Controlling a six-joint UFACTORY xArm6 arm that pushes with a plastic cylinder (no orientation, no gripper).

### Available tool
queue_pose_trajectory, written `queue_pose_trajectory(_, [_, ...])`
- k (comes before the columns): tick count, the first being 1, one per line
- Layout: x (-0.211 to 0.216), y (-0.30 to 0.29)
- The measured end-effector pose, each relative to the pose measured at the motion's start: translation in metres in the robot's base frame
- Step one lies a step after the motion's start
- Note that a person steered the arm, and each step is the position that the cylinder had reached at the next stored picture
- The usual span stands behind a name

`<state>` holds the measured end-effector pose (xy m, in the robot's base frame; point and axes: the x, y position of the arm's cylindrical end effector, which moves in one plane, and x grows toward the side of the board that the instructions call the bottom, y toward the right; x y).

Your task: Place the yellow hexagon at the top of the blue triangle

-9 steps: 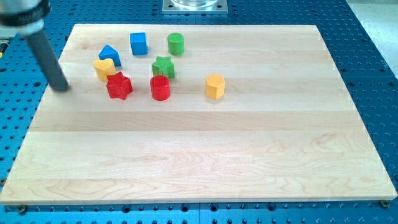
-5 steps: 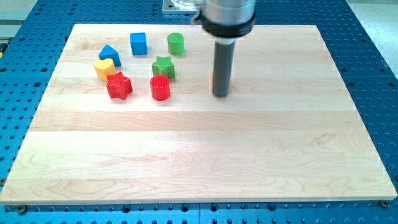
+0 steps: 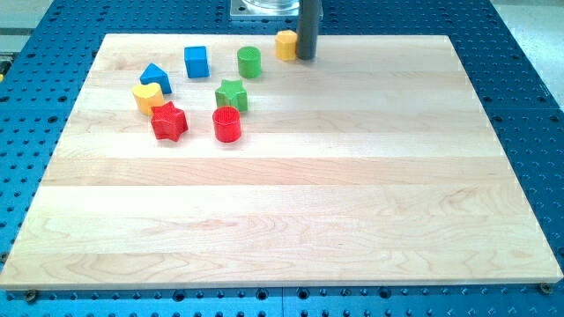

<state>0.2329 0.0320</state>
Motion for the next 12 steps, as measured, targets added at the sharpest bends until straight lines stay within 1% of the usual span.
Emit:
queue_pose_trajectory(1, [-0.003,0.058])
queue_pose_trajectory(2, [-0.008,0.034])
queue_pose_trajectory(5, [-0.014,-0.098])
queue_pose_trajectory(6, [-0.035,-0.081])
queue_pose_trajectory(8, [-0.037,-0.165])
queue_pose_trajectory(9, [-0.033,-0.107])
queue_pose_trajectory(10, [-0.018,-0.085])
queue_pose_trajectory(12, [-0.018,-0.154])
